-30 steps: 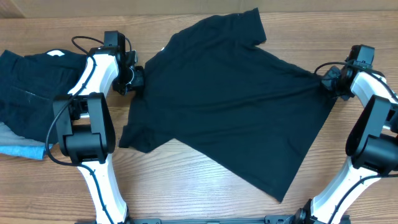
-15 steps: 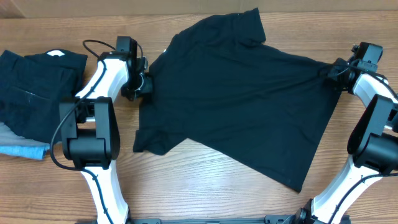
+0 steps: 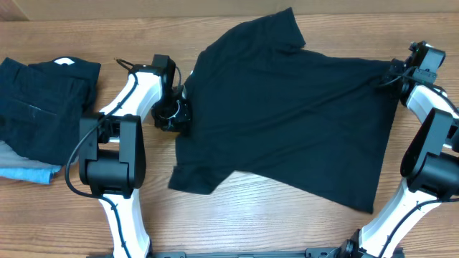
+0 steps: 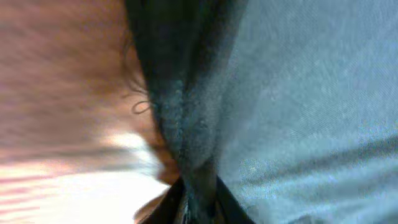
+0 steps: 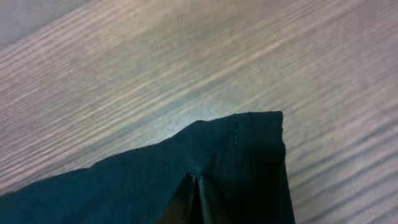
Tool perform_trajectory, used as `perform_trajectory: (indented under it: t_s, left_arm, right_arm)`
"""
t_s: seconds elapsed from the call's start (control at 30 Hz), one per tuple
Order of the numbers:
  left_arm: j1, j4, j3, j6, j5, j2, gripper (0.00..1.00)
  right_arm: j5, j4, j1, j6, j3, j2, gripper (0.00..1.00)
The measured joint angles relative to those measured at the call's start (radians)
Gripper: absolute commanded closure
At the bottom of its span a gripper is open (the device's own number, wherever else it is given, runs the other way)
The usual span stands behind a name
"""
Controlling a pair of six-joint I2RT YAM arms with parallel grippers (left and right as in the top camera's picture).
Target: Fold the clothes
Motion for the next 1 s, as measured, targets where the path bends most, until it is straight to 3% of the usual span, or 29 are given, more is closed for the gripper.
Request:
perform_trajectory:
  t_s: [0.07, 0.1, 0.13, 0.23, 0.3, 0.43, 0.57, 0.67, 0.77, 0.8, 0.83, 1.0]
  left_arm:
    - [-0.009, -0.016, -0.003, -0.003, 0.039, 0.001, 0.28]
    - [-0.016, -0.012, 0.0, -0.002, 0.071, 0.0, 0.14]
    - [-0.023, -0.016, 0.011, -0.003, 0.094, -0.001, 0.11]
    - [-0.036, -0.128, 0.118, -0.003, 0.089, 0.044, 0.07]
    - [-0.035, -0.195, 0.223, 0.008, 0.051, 0.098, 0.12]
    - [-0.034, -0.023, 0.481, 0.062, -0.013, 0.149, 0.19]
    - [-0.035, 0.145, 0.514, 0.09, -0.023, 0.148, 0.19]
    - [-0.036, 0.174, 0.514, 0.107, -0.043, 0.148, 0.26]
    - [-0.039, 0.335, 0.511, 0.146, -0.082, 0.157, 0.29]
    - [-0.041, 0.364, 0.512, 0.157, -0.088, 0.165, 0.33]
    - [-0.043, 0.425, 0.512, 0.169, -0.091, 0.185, 0.35]
    - [-0.048, 0.619, 0.518, 0.22, -0.025, 0.357, 0.36]
  right_arm:
    - [0.0, 0.038, 0.0, -0.004, -0.001, 0.001, 0.19]
    - [-0.003, 0.043, 0.0, 0.0, 0.0, 0.001, 0.04]
    - [-0.015, 0.036, 0.0, -0.003, 0.001, 0.001, 0.0]
    - [-0.073, -0.035, 0.0, -0.004, 0.047, 0.001, 0.0]
    - [-0.105, -0.142, 0.0, -0.003, 0.101, 0.0, 0.0]
    - [-0.158, -0.42, 0.001, 0.037, 0.154, -0.058, 0.02]
    - [-0.284, -0.711, 0.001, 0.069, 0.163, -0.138, 0.04]
    - [-0.352, -0.887, 0.005, 0.079, 0.164, -0.142, 0.16]
    - [-0.368, -0.984, 0.031, 0.08, 0.145, -0.143, 0.31]
    - [-0.366, -1.004, 0.047, 0.087, 0.13, -0.143, 0.44]
    - [-0.362, -1.028, 0.065, 0.082, 0.108, -0.143, 0.49]
    - [-0.33, -1.088, 0.151, 0.089, -0.01, -0.143, 0.53]
